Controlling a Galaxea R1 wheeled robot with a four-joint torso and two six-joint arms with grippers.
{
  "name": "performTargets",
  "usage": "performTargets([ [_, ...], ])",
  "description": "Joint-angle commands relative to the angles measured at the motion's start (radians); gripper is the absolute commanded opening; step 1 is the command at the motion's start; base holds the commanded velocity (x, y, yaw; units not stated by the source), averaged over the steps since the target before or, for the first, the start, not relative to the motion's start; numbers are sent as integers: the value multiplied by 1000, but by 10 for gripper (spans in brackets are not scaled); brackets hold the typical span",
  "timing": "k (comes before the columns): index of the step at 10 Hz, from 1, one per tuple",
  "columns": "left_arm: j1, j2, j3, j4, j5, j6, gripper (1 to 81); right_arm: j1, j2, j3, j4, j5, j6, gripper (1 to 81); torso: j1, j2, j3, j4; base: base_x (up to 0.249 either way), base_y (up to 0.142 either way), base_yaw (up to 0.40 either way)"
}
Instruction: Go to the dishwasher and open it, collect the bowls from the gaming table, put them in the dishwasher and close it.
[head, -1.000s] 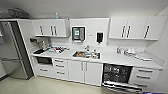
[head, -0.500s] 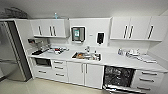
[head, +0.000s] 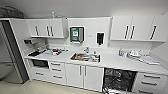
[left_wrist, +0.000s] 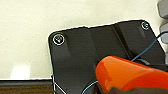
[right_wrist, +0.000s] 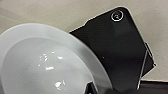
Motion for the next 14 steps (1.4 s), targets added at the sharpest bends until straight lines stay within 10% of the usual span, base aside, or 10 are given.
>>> performTargets([
  [1,-48,-6,-3,5,40,-2,10,40,-7,9,-15,-38,-3,10,0,0,0,0,162,-62,0],
  [14,-46,-6,-5,-2,41,-2,10,43,0,0,-19,-38,-3,10,0,-1,0,0,161,-63,0],
])
